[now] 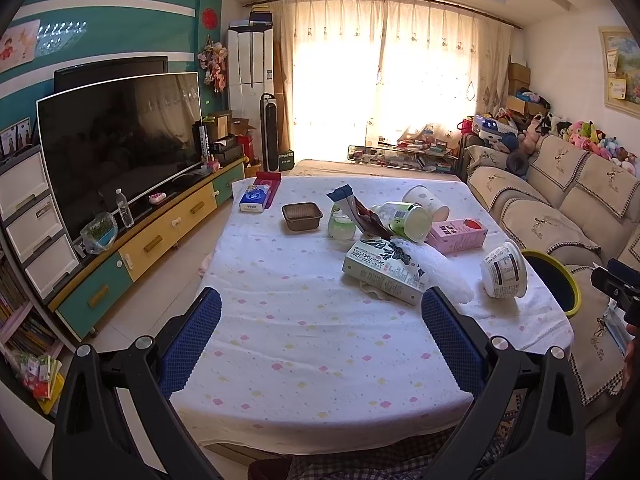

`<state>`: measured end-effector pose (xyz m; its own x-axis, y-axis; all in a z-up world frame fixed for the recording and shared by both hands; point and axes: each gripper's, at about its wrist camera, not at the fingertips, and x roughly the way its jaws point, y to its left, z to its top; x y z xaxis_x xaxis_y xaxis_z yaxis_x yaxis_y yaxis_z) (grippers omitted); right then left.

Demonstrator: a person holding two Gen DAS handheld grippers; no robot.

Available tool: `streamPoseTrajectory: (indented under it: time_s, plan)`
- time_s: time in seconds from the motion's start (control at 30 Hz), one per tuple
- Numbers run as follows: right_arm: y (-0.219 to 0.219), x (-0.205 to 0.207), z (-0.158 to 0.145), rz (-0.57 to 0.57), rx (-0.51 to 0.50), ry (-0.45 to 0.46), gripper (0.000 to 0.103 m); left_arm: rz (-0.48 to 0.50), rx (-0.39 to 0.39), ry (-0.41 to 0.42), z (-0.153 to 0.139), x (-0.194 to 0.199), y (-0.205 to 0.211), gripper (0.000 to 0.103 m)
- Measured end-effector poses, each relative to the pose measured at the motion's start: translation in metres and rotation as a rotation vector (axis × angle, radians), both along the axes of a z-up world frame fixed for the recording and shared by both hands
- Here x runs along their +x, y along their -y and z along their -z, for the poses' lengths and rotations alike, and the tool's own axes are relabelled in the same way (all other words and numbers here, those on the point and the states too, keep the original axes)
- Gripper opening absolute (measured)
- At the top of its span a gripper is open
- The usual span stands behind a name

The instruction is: Collect trash

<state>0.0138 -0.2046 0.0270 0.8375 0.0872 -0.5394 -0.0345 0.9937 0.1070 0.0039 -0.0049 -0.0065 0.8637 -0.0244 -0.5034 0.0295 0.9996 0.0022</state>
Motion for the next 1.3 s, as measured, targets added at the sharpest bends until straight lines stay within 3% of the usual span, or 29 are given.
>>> streamPoseTrajectory:
  time_s: [1.3]
  plan:
    - [0.001,0.004,0.011,0.003,0.007,-0.016,0.097,0.019,-0.009,-0.021,0.002,0.001,0.003,0.099]
